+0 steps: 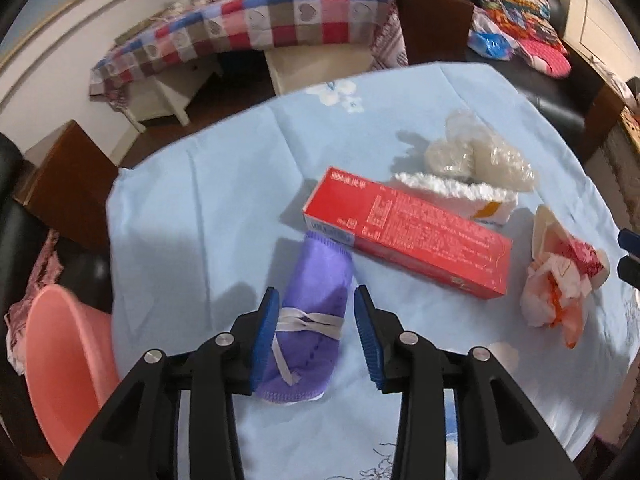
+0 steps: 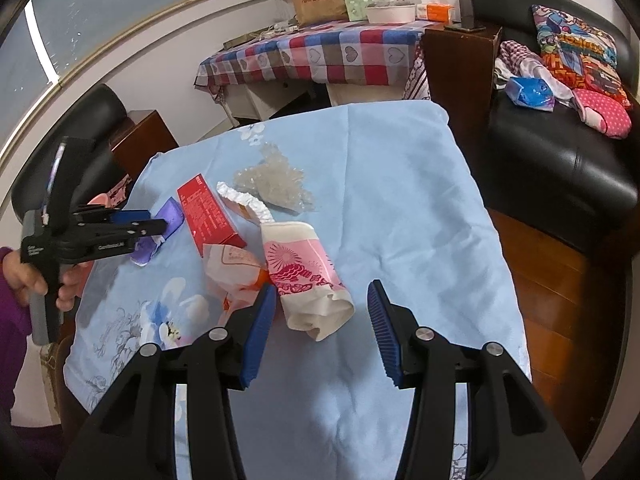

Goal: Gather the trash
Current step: 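Grasp the purple rolled cloth with the left tool, then grasp the pink-printed paper bag with the right tool while the left tool holds the cloth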

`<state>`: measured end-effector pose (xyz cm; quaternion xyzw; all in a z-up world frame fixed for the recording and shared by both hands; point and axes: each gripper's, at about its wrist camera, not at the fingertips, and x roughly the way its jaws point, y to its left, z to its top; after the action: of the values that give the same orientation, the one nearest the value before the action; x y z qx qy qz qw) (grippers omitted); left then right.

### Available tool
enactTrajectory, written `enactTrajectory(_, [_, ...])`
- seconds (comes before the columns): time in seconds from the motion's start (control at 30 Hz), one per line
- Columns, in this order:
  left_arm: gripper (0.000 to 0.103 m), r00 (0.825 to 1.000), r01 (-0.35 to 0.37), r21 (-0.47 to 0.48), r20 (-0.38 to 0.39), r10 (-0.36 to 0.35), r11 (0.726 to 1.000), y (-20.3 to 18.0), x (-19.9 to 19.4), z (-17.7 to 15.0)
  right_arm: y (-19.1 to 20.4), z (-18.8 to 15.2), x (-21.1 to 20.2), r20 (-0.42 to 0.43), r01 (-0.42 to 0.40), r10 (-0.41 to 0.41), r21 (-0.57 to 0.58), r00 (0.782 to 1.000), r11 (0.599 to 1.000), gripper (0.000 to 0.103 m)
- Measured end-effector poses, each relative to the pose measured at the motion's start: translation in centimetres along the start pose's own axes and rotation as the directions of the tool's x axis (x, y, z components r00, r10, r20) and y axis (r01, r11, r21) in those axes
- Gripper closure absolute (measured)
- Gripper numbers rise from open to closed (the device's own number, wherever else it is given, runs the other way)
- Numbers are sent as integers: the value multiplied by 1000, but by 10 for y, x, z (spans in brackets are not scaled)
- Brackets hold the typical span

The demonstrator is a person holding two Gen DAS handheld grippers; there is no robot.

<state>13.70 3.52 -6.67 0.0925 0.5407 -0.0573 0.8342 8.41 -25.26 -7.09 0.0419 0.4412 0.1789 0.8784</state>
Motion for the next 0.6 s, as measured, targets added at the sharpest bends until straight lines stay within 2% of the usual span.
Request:
enactTrajectory(0.23, [61,1000,-8,-10,-9,8,1000,9,15,-4,-1,0,2,-17,-11,11,3,1000,1000,54])
enactTrajectory(0.27, [65,1000,-5,-16,-6,5,1000,11,16,-5,-1,0,3,-17,-9,10,1,1000,1000,54])
enactTrajectory(0.3, [75,1000,-2,-23,0,2,1000,13,16,-7,-1,0,4,-20,-10,10,-1,1000,1000,54])
enactTrajectory(0.37, [80,1000,11,-46,17,-11,999,16,12,-12,0,0,5,-26,-13,13,-5,1000,1000,54])
enactTrajectory(0.6, [81,988,118,-152,115,-101,981,13,-28,-38,8,-1,17,-54,-28,25,-63,998,998,54])
